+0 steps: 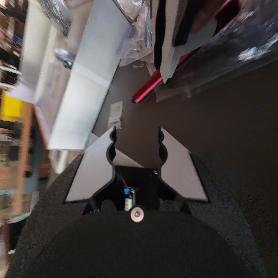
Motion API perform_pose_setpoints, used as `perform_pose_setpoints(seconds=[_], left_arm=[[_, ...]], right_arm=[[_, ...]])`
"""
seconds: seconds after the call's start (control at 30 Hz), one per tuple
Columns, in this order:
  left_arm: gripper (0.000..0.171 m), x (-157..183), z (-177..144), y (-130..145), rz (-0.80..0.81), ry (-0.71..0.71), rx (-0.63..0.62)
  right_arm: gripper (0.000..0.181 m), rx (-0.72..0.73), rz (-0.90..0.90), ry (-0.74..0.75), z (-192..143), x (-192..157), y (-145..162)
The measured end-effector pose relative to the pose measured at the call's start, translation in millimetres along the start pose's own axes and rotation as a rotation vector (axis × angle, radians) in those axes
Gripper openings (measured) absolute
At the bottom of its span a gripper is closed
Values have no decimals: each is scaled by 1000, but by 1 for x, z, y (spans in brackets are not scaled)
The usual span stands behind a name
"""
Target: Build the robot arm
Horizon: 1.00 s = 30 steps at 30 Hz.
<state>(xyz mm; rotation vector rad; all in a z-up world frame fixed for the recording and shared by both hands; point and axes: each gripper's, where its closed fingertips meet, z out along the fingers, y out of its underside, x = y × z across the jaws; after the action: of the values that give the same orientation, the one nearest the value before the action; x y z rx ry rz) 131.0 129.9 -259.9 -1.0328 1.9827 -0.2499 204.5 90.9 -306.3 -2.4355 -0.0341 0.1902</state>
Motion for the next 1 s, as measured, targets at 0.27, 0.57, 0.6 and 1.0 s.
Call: perform_pose_setpoints(seconds=[0.27, 0.57, 0.6, 1.0], left_arm=[[47, -24, 10, -39, 560, -382, 1], [20, -39, -42, -58, 427, -520, 88], [20, -46, -52, -58, 397, -553, 100], [20, -26, -127, -88, 51, -353, 250]], right_arm=[[18, 86, 135, -511, -56, -59, -29], [27, 430, -197, -354, -159, -46, -79], [24, 550, -215, -289, -195, -33, -85], [55, 821, -184, -435, -161, -158, -74]])
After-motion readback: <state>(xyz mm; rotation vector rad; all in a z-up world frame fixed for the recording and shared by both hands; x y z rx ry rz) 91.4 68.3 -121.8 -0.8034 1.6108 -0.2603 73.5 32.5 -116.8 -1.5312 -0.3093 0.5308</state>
